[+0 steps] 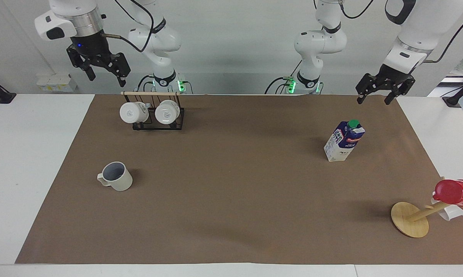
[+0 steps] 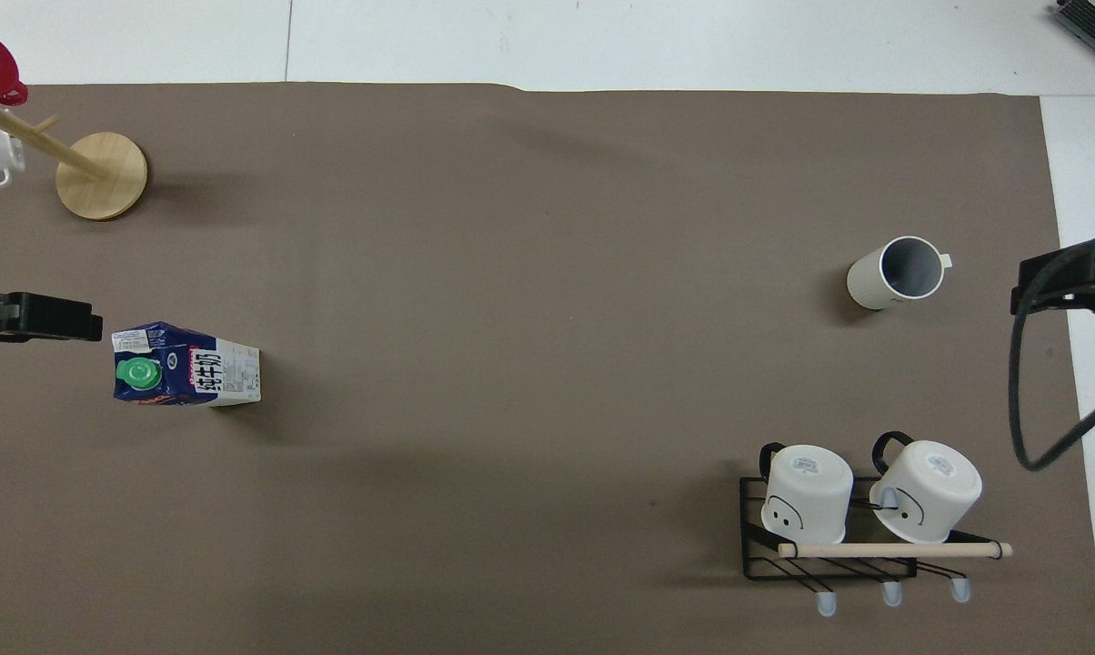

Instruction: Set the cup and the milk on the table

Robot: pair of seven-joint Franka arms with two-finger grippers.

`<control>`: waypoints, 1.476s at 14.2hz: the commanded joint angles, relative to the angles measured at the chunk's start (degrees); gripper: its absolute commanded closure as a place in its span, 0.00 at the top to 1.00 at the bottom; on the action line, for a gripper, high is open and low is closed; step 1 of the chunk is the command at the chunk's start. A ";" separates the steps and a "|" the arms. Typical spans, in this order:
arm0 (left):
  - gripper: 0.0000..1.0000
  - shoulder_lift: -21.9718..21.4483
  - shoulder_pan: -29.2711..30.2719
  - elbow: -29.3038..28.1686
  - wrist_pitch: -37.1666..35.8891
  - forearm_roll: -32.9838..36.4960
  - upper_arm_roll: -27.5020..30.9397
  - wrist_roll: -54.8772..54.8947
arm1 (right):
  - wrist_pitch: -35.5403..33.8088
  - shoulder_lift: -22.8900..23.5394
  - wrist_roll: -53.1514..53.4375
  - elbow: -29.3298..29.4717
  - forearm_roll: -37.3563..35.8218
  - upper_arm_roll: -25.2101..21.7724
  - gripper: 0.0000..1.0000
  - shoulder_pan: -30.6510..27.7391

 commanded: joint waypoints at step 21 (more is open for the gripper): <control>1.00 -0.54 0.13 -0.03 -1.12 4.07 -0.41 0.48 | 0.13 -0.93 -1.40 -0.76 1.30 -0.36 1.00 -0.61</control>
